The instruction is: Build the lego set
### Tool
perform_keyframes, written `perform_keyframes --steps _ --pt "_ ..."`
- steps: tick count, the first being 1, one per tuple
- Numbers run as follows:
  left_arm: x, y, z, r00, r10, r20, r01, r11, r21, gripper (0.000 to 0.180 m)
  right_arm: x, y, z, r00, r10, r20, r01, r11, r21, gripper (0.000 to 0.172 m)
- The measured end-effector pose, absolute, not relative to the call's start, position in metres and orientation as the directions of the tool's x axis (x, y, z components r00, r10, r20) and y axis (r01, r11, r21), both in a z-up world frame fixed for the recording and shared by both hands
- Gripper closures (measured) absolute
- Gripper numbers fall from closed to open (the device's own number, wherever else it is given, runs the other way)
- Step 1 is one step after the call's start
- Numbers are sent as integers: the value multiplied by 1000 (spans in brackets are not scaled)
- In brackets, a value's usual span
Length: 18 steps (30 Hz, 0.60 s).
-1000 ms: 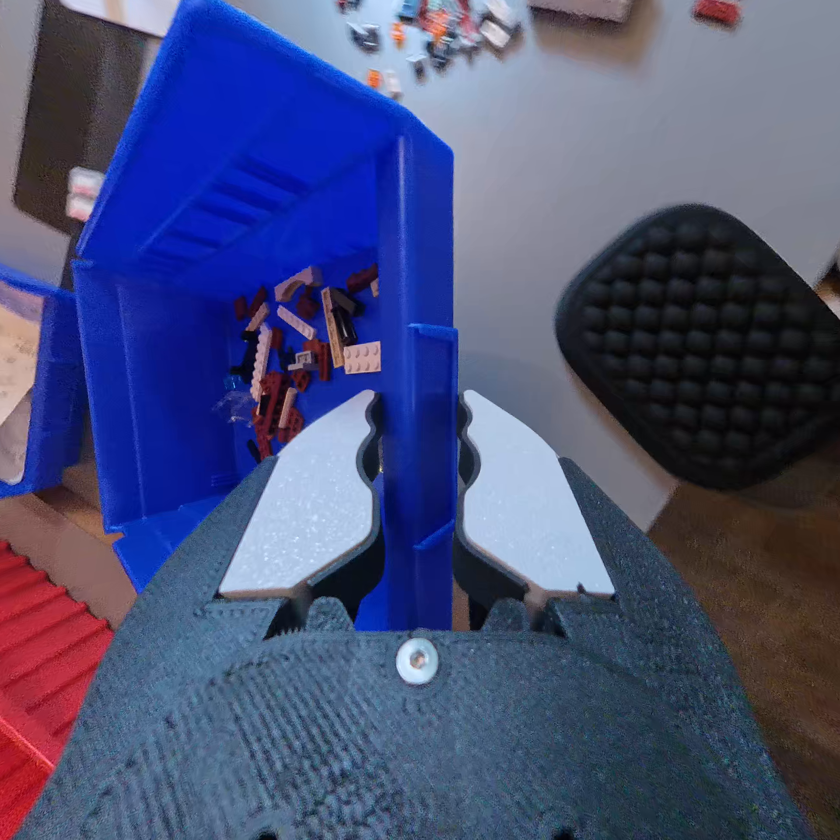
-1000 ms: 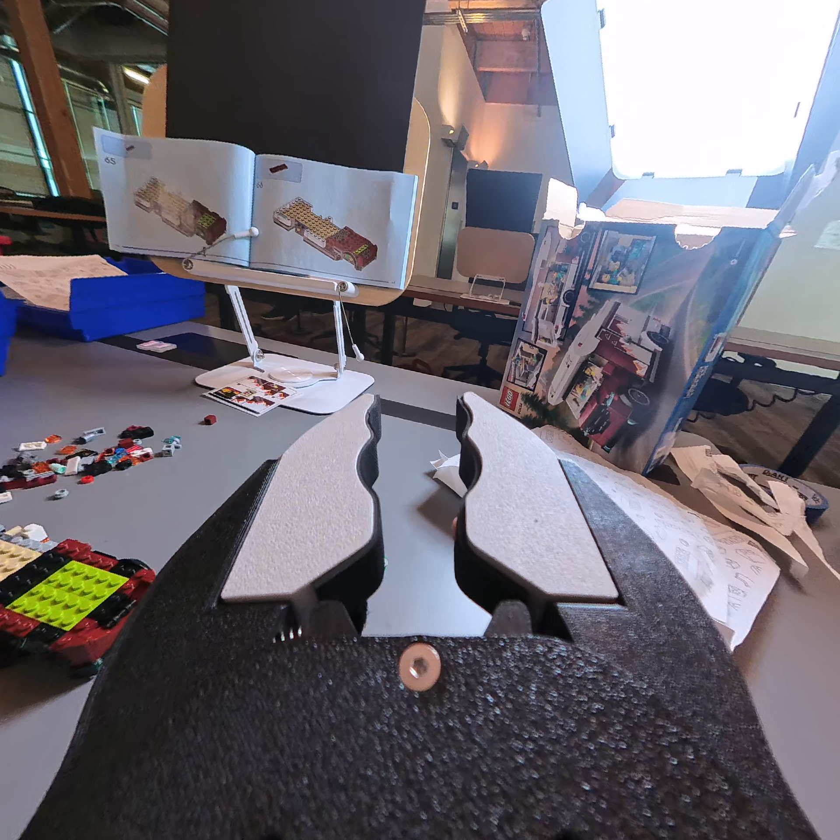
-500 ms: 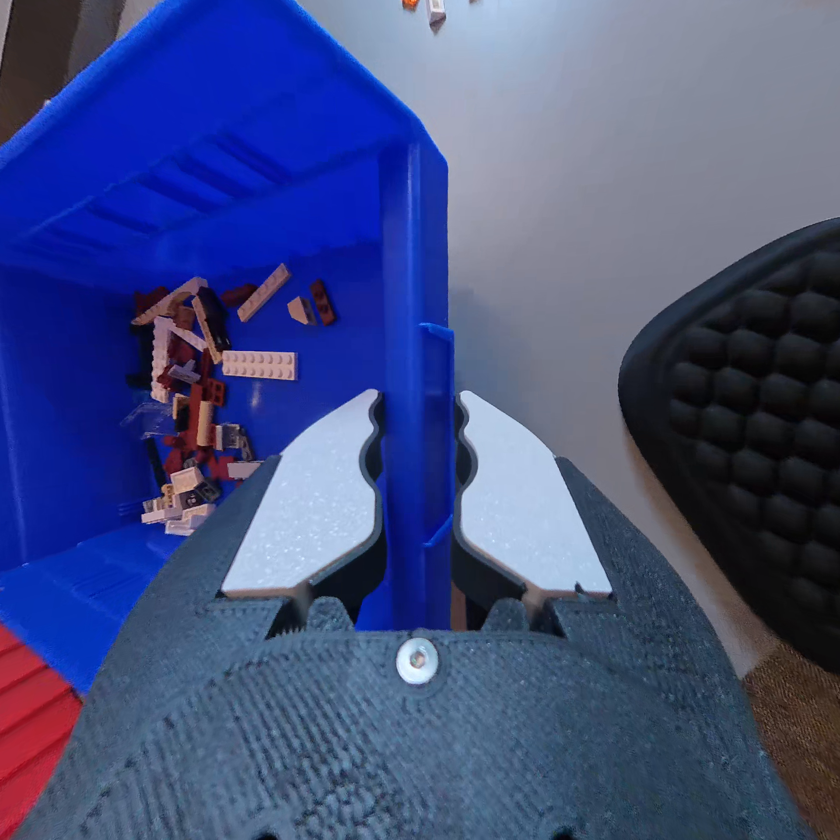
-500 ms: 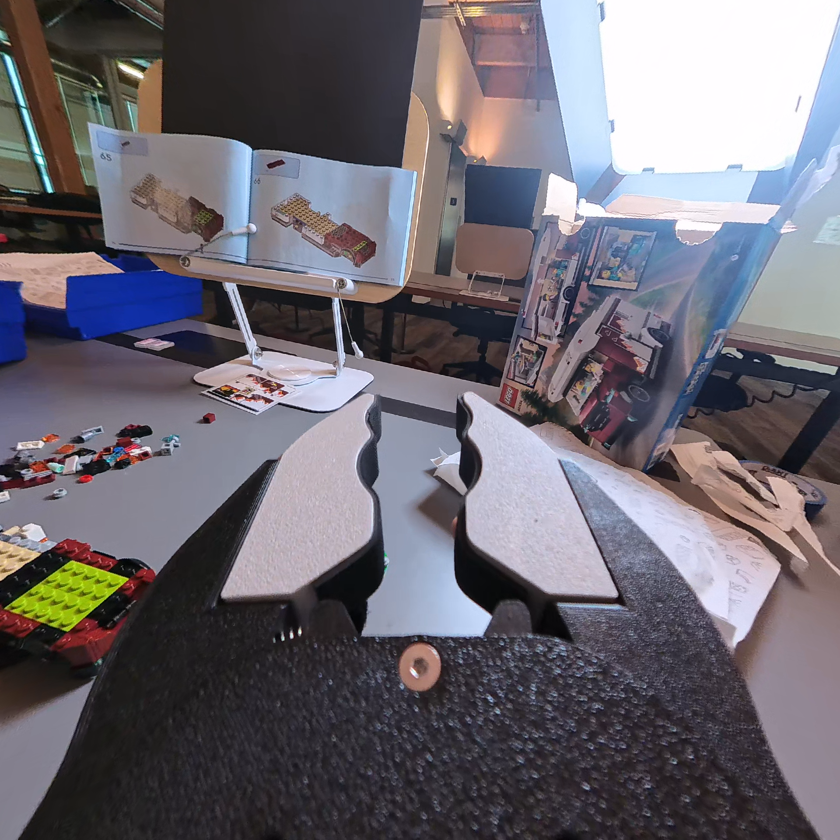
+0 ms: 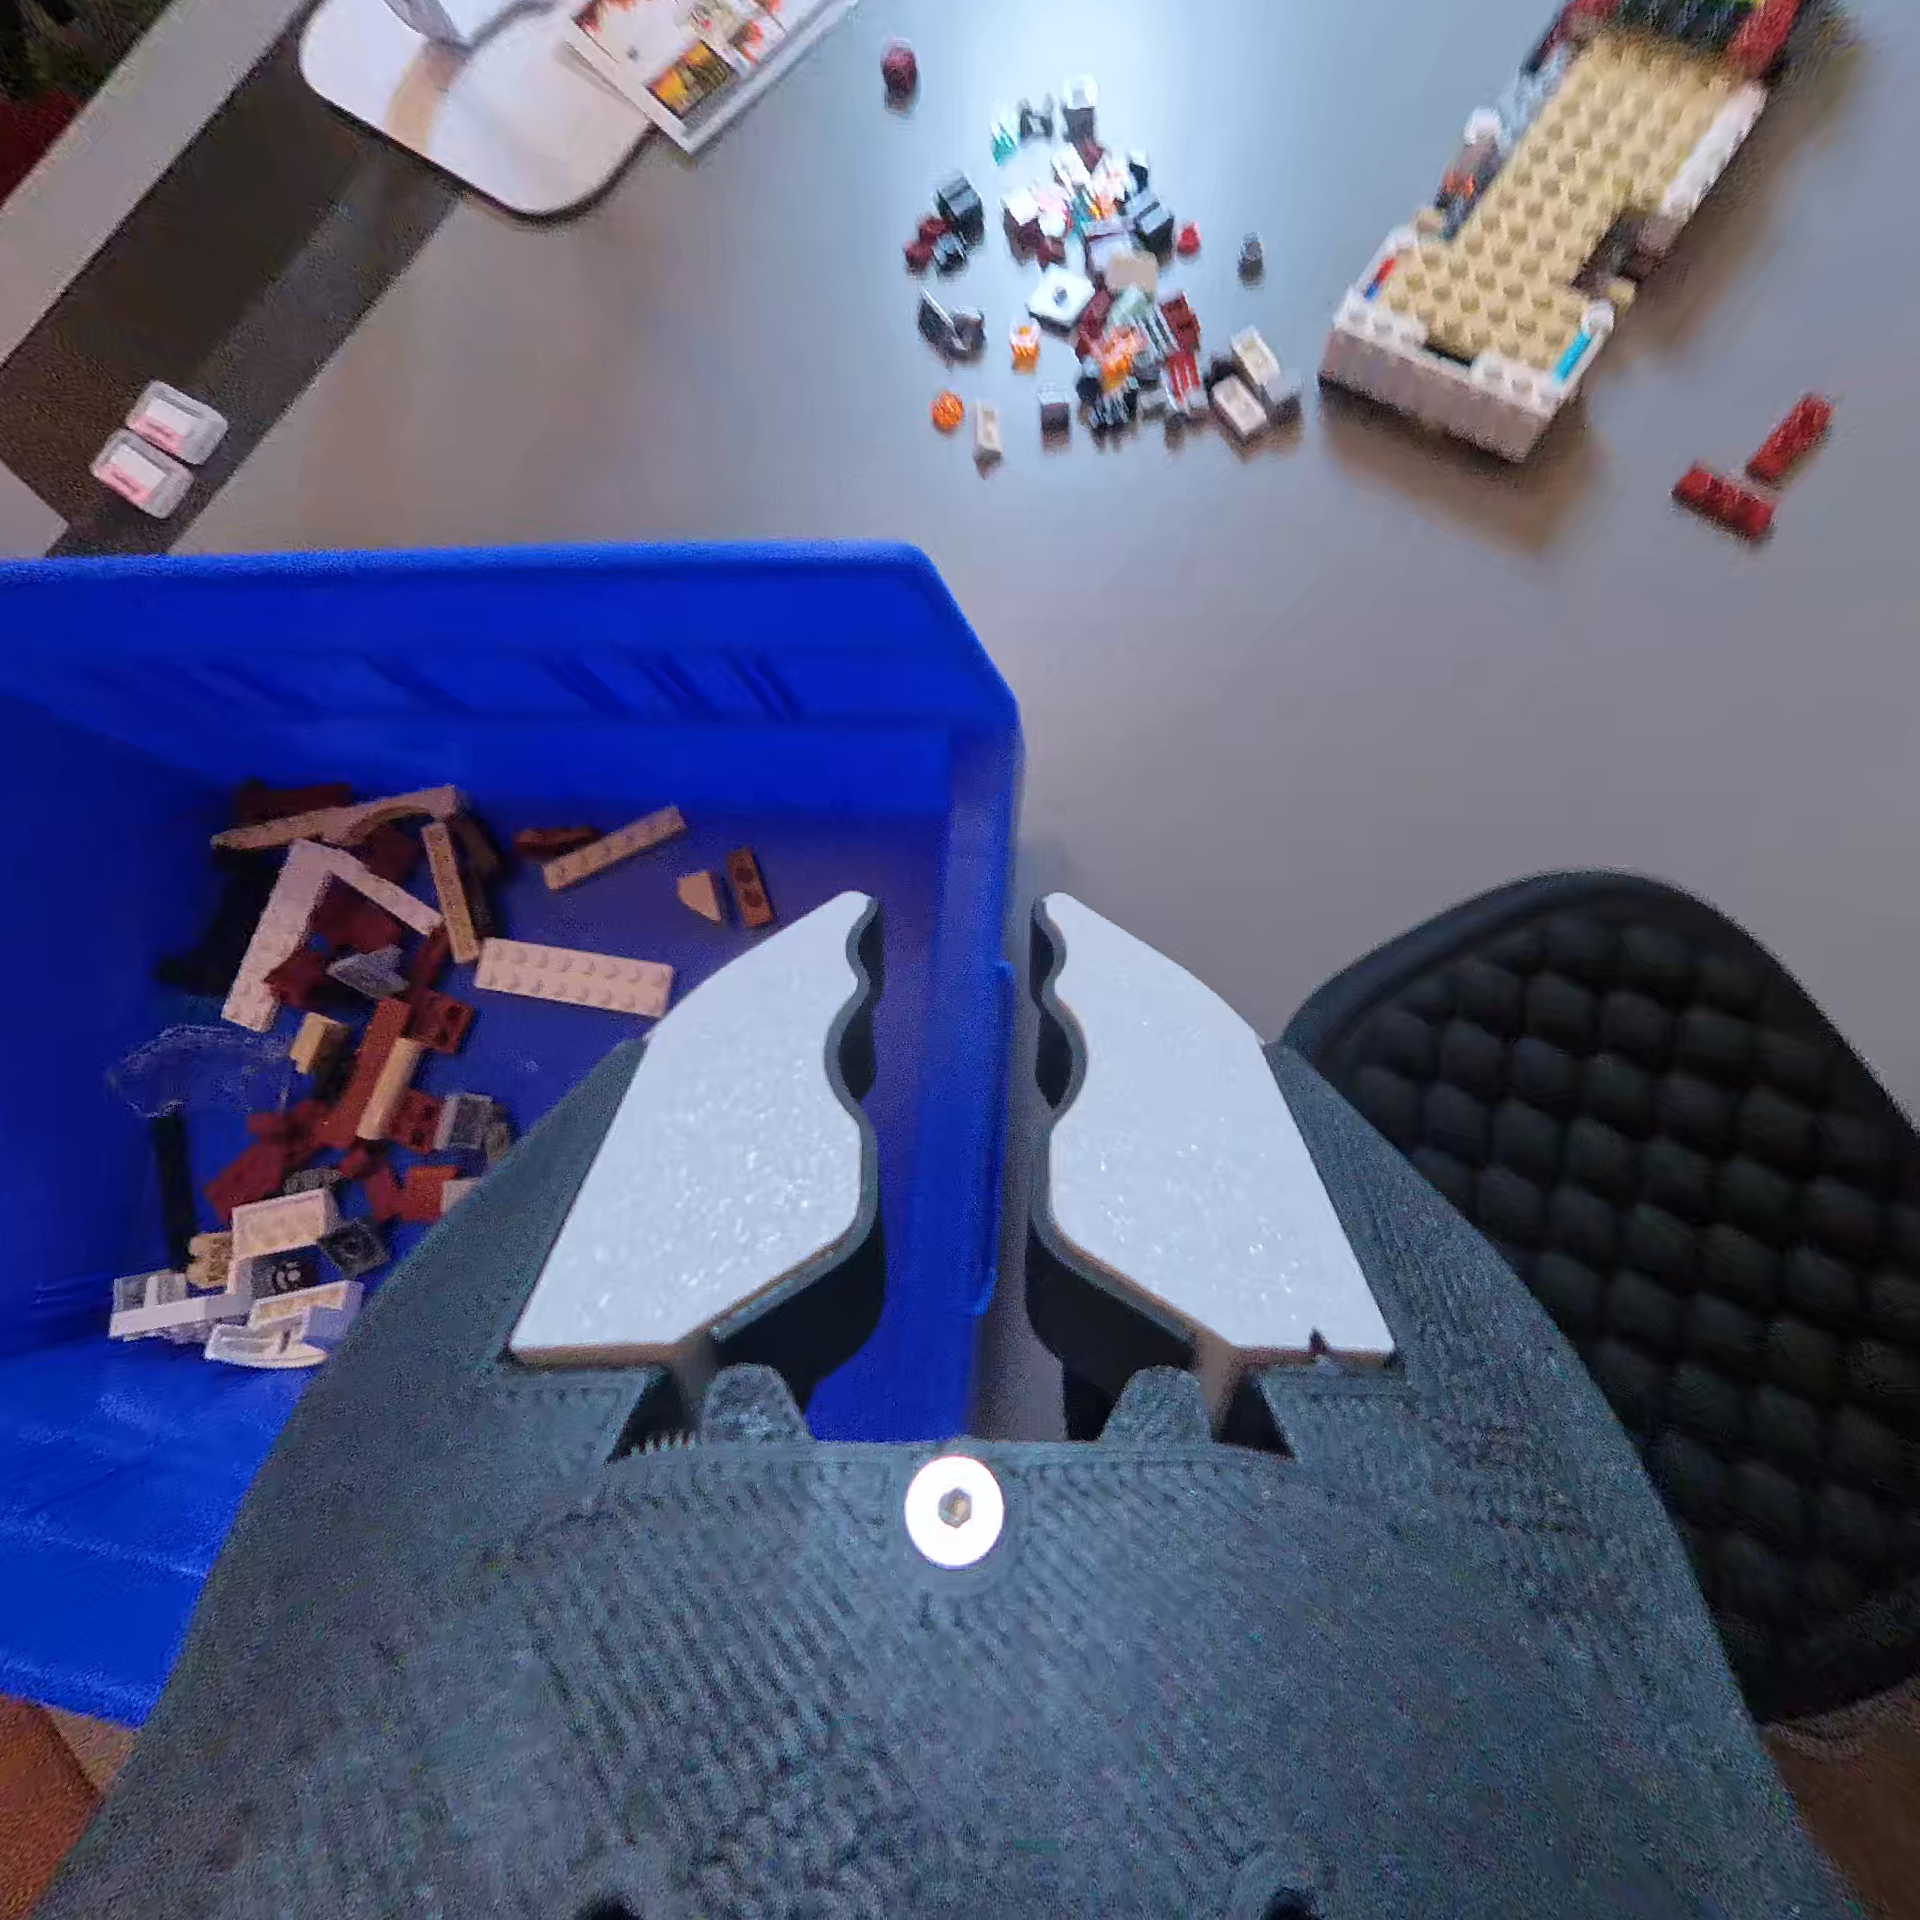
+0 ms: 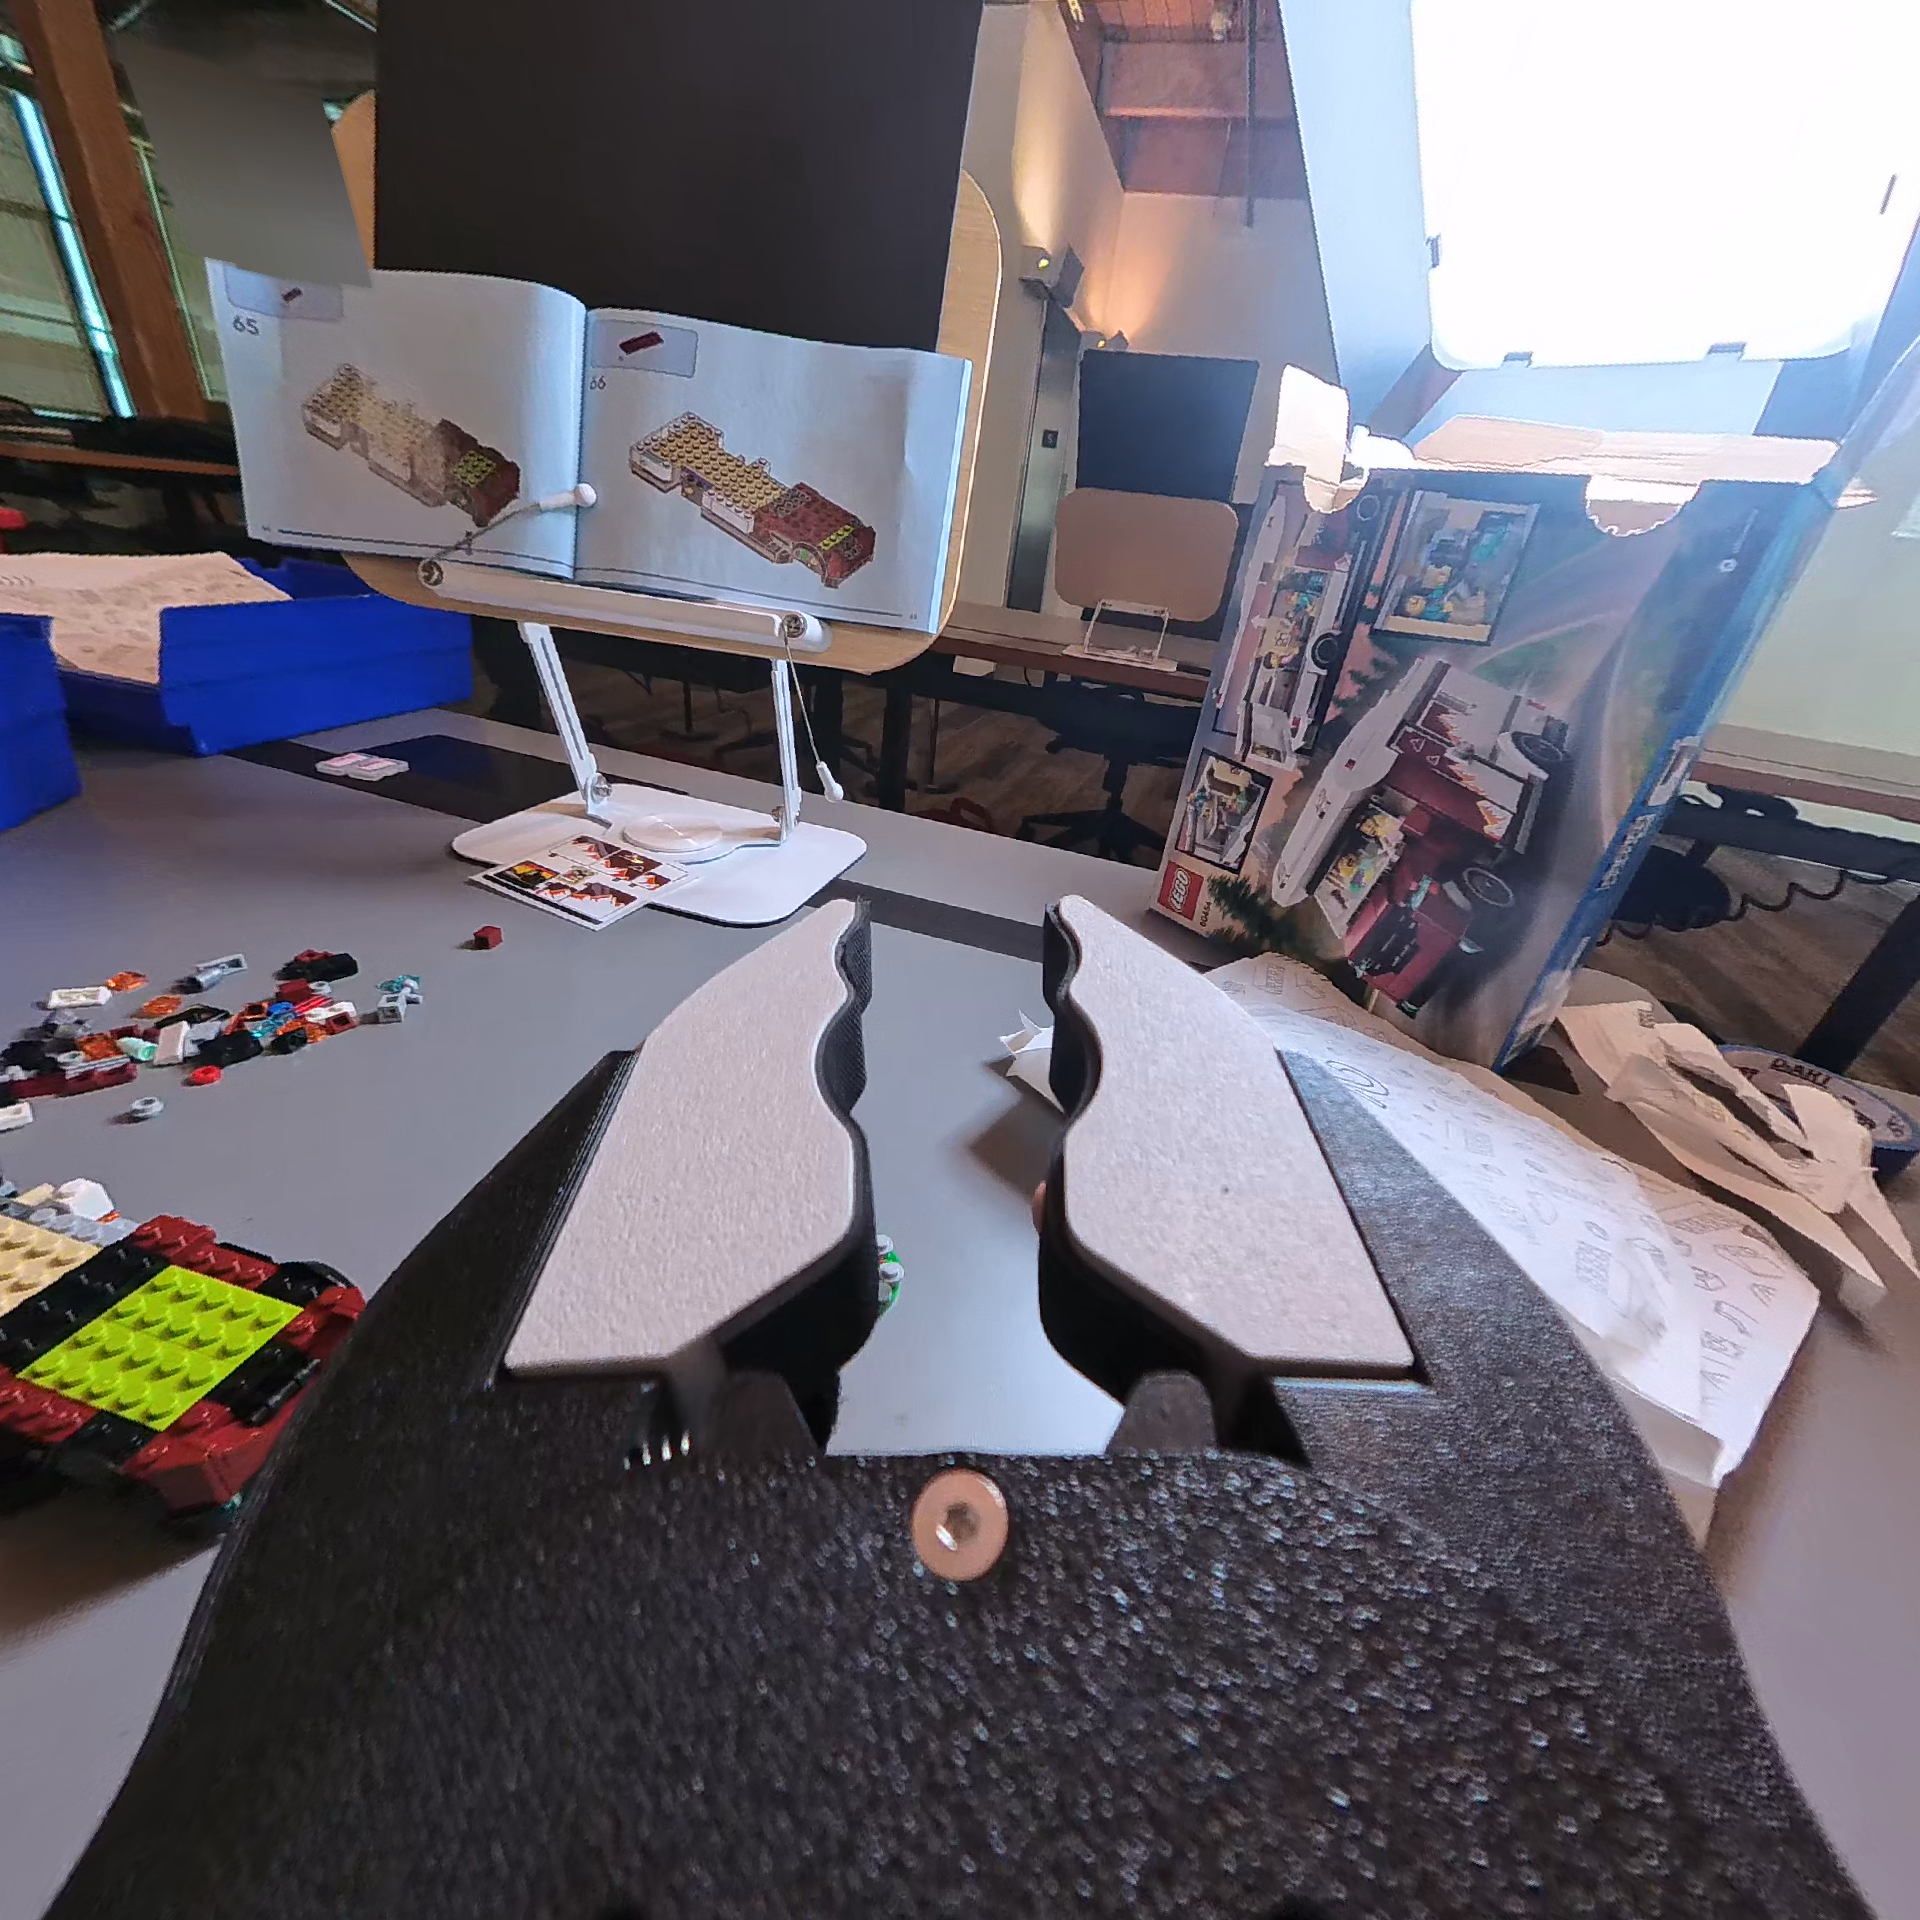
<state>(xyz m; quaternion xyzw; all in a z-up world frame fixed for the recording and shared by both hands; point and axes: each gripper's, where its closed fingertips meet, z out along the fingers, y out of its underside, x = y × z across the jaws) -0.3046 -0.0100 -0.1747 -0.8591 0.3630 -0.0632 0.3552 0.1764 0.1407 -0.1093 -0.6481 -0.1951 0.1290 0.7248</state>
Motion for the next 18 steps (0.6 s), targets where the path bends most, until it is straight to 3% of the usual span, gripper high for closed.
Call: perform_keyframes --steps 3,7,10,18 --pt "-315 17 -177 776 -629 -50 -519 -591 -617 158 174 140 -110 886 449 113 64 124 -990 140" --pt "-316 35 -221 789 -604 113 -489 -728 -481 163 174 137 -109 884 455 108 55 129 -990 140" --pt "-330 44 -250 808 -585 68 -518 -760 -393 161 178 137 -108 885 455 96 42 128 -991 140" --pt "-348 54 -263 825 -563 -57 -543 -759 -359 153 179 139 -110 877 477 54 2 108 -994 140"
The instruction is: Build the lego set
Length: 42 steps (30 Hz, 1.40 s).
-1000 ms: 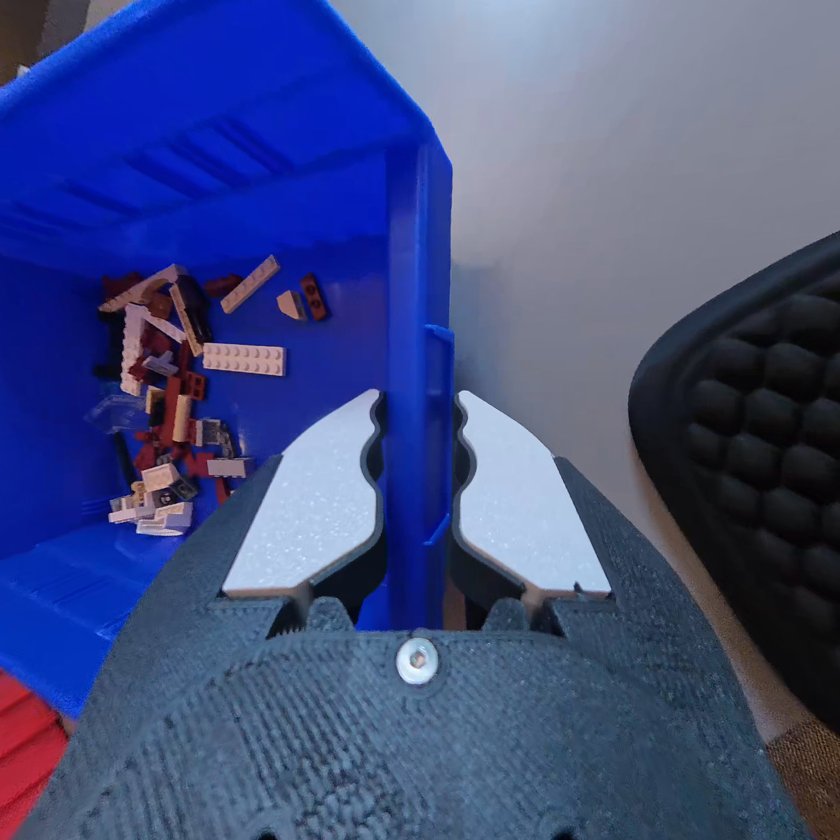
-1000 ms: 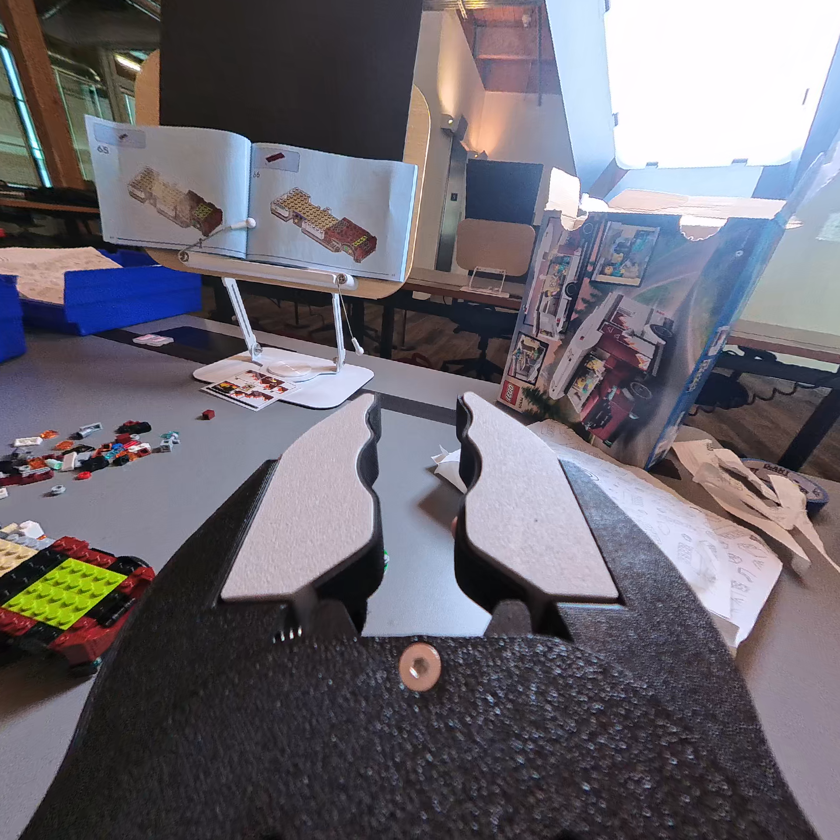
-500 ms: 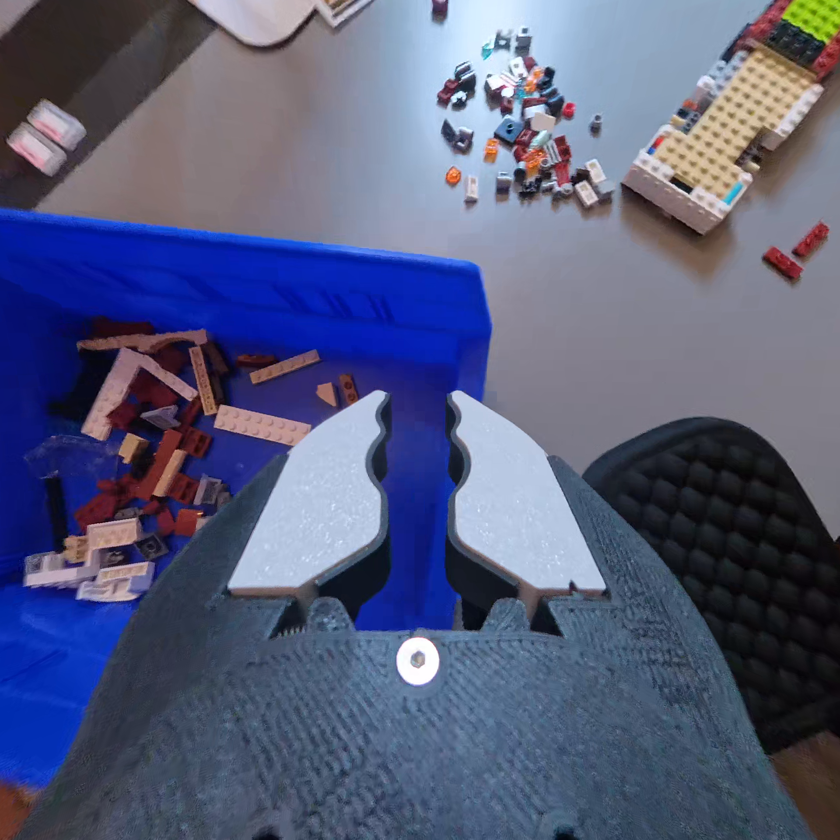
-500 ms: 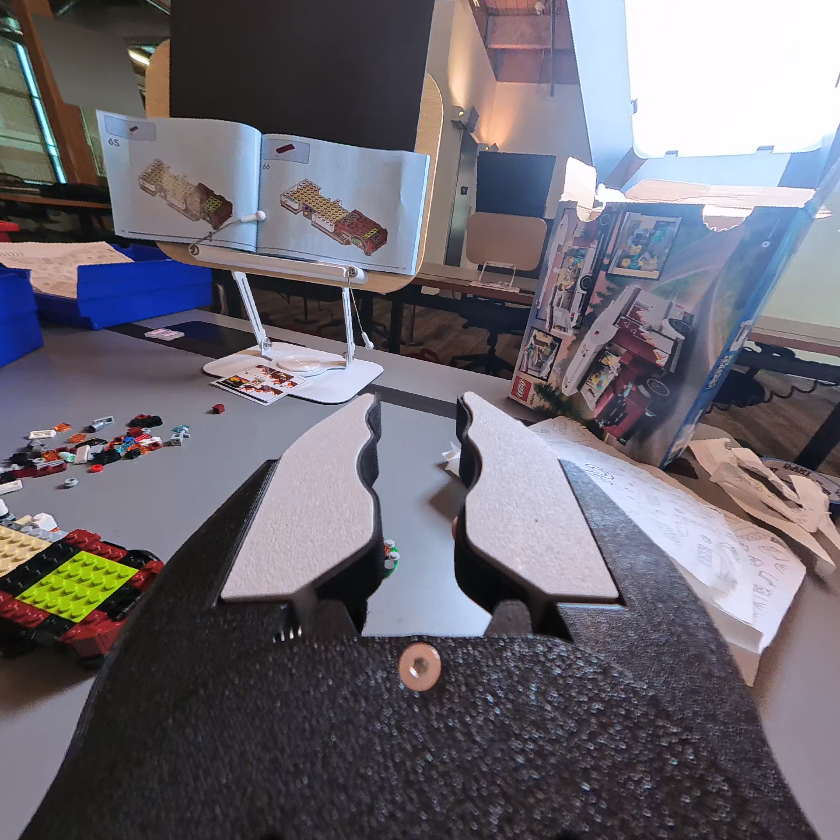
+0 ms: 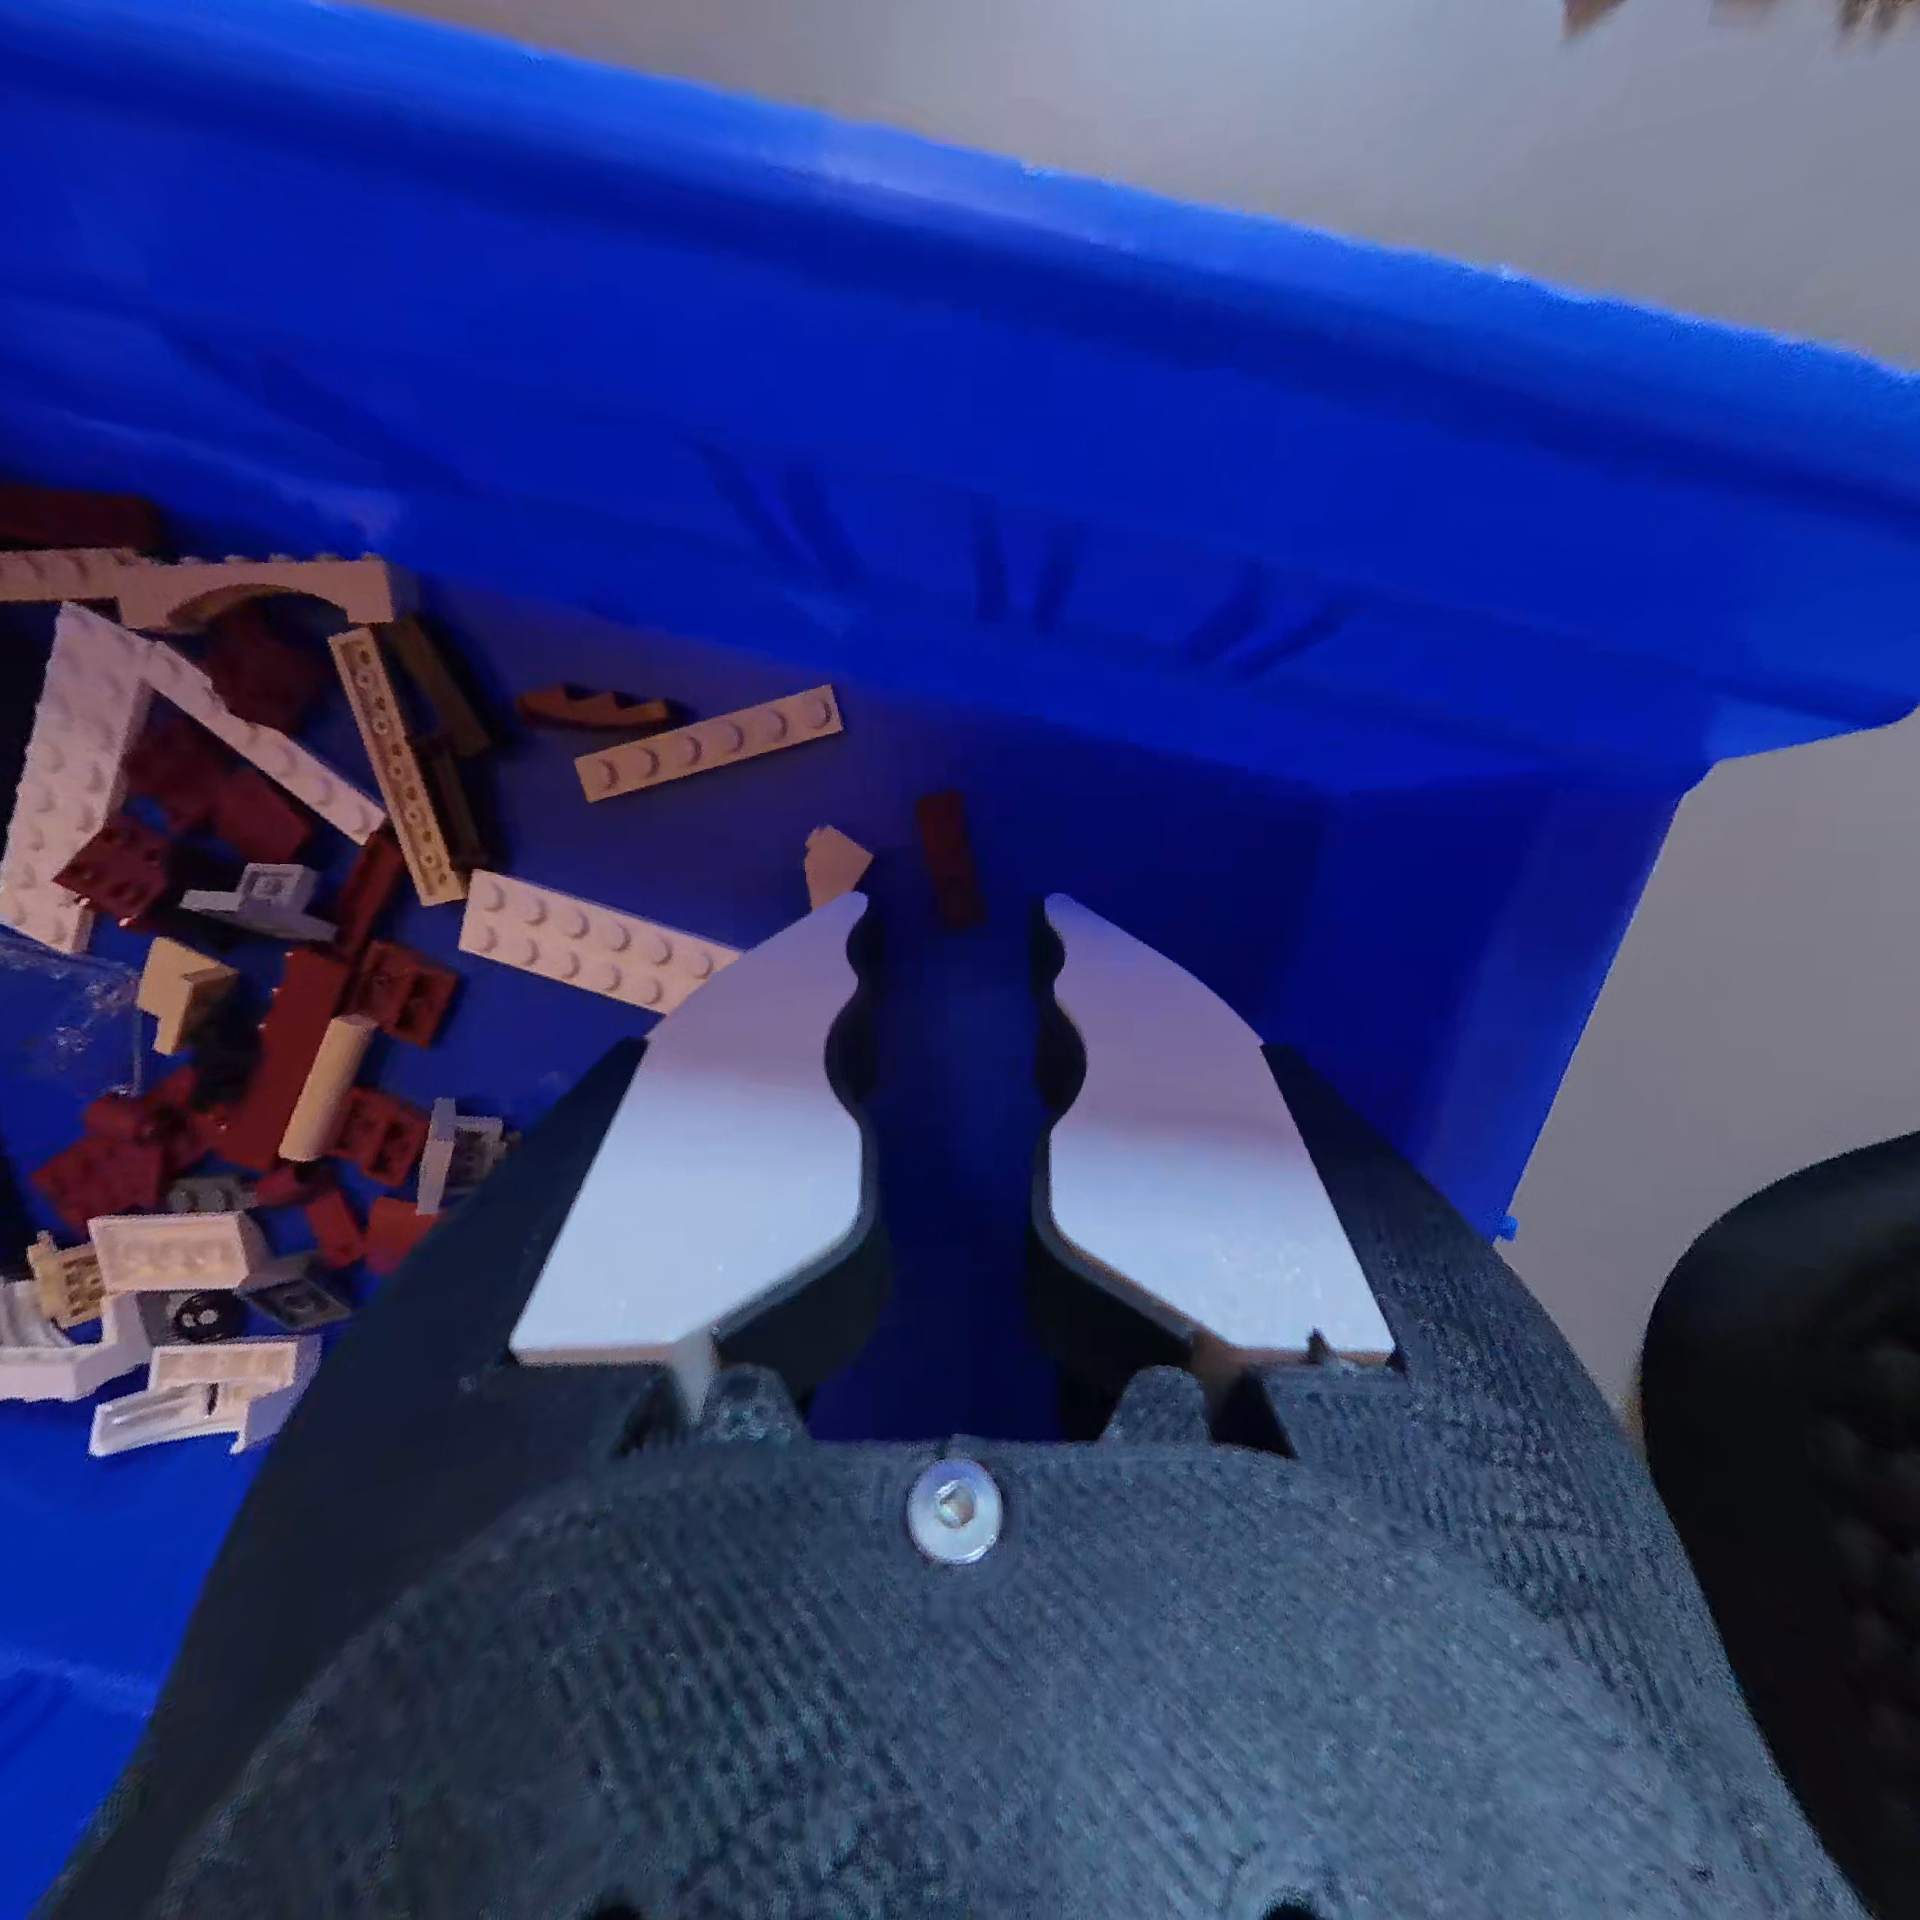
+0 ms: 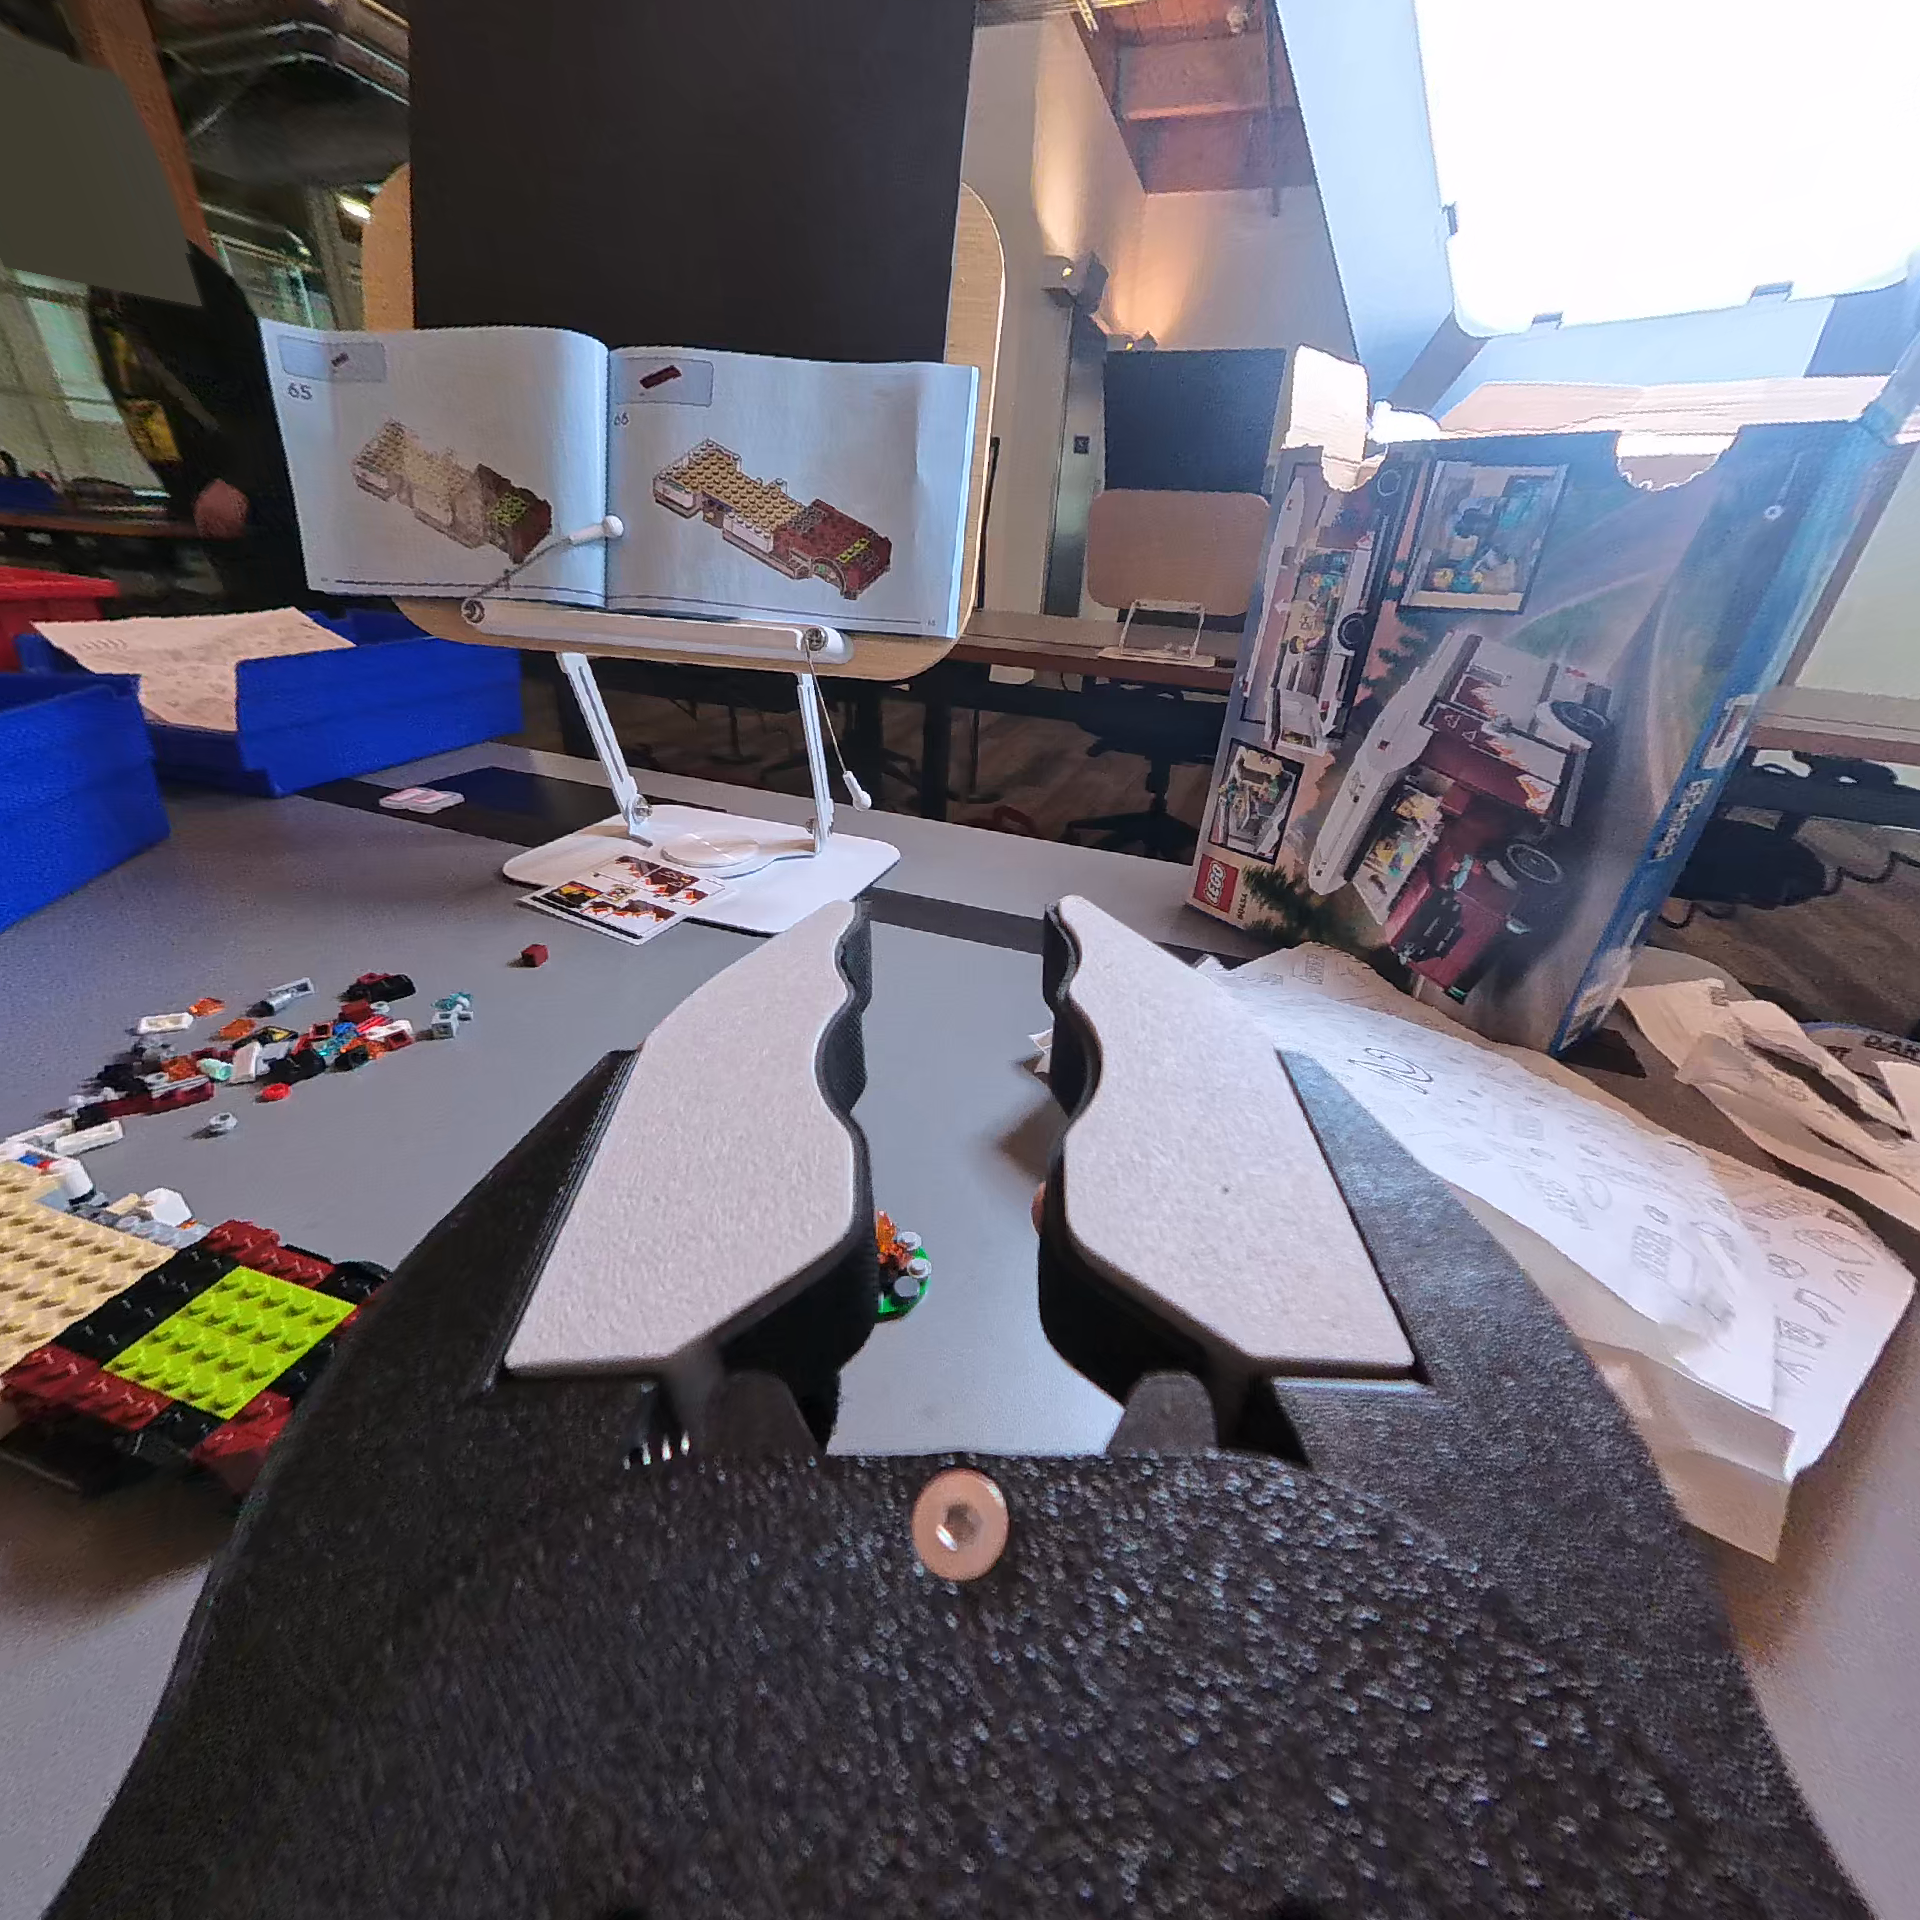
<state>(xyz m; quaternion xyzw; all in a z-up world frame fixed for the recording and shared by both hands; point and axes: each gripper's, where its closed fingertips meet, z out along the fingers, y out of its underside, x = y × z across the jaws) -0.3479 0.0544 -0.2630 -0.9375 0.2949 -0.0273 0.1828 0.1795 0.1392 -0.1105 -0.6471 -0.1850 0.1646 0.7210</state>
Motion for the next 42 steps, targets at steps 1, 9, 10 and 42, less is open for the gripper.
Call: perform_keyframes --steps 1,9,10,42 --pt "-346 54 -264 825 -564 -43 -538 -760 -365 153 179 139 -110 876 479 52 0 108 -994 140" --pt "-342 60 -264 835 -550 9 -506 -774 -380 163 180 138 -110 877 478 44 -9 107 -994 140" --pt "-342 59 -264 827 -562 9 -518 -768 -378 171 180 138 -109 877 479 42 -11 107 -994 140" --pt "-99 -44 -263 312 -945 103 -812 -321 -488 163 147 110 -92 793 608 44 -57 146 -988 140"
